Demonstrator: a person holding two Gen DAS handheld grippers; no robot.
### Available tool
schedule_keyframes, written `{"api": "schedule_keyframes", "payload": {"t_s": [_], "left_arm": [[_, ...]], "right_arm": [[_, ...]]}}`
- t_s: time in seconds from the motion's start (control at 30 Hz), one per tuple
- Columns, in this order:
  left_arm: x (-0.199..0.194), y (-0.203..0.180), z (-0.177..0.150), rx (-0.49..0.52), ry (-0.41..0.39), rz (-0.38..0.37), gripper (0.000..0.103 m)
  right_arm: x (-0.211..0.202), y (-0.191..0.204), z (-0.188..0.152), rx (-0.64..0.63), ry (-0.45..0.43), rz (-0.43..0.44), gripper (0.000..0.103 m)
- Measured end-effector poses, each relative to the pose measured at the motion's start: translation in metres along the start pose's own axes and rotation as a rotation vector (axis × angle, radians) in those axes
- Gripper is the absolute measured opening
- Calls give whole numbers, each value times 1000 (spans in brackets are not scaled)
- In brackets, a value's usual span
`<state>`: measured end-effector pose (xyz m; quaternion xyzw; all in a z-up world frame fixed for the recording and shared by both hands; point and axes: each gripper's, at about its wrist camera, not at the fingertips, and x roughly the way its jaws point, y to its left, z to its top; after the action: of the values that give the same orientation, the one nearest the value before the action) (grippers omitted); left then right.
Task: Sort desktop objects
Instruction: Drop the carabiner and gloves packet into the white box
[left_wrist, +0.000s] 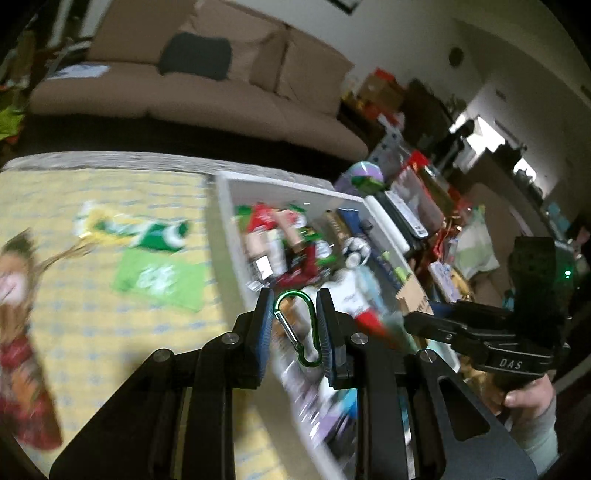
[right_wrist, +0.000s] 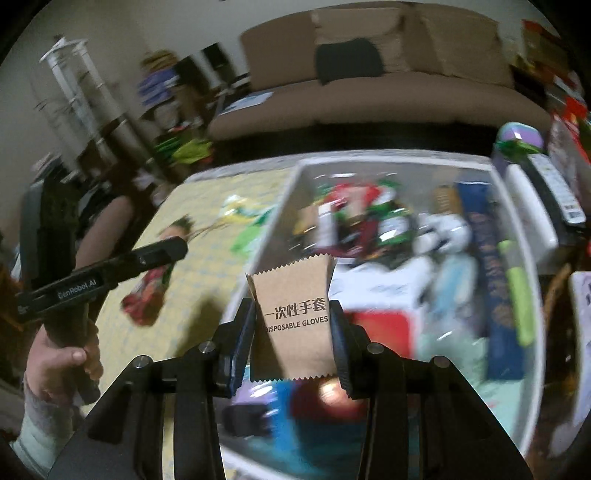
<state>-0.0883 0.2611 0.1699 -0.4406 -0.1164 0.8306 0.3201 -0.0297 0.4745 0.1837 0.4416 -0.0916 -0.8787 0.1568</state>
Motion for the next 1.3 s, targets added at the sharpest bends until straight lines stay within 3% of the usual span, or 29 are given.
{"api": "schedule_keyframes", "payload": {"t_s": [0.2, 0.47, 0.53, 0.57, 0.6, 0.63, 0.67, 0.93, 1.0, 1.2, 1.3], "left_arm": [[90, -24, 53, 27, 87, 87, 22], [166, -12, 67, 52, 187, 255, 22], [172, -10, 67, 58, 186, 272, 30], [171, -8, 66, 55, 182, 279, 39], [170, -8, 67, 51, 176, 284, 47], [164, -6, 65, 42, 163, 278, 49], [158, -4, 66, 36, 153, 272, 51], [63, 2, 55, 61, 22, 247, 64], [31, 13, 48, 58, -12, 262, 73], [-41, 57, 25, 28, -78, 358, 101], [-67, 85, 15, -13, -81, 376, 103]], "right_arm": [[37, -54, 63, 124, 1, 7, 40], [115, -94, 109, 261, 43, 19, 43], [131, -95, 111, 265, 66, 3, 47], [137, -96, 111, 269, 76, 2, 50], [142, -98, 110, 279, 87, 0, 61], [145, -100, 110, 289, 93, -2, 72], [145, -102, 110, 300, 90, 0, 74], [105, -105, 103, 318, 26, 19, 75], [93, -99, 100, 301, 17, 22, 75], [65, -46, 89, 176, 3, 32, 83], [59, -8, 83, 95, -4, 55, 87]]}}
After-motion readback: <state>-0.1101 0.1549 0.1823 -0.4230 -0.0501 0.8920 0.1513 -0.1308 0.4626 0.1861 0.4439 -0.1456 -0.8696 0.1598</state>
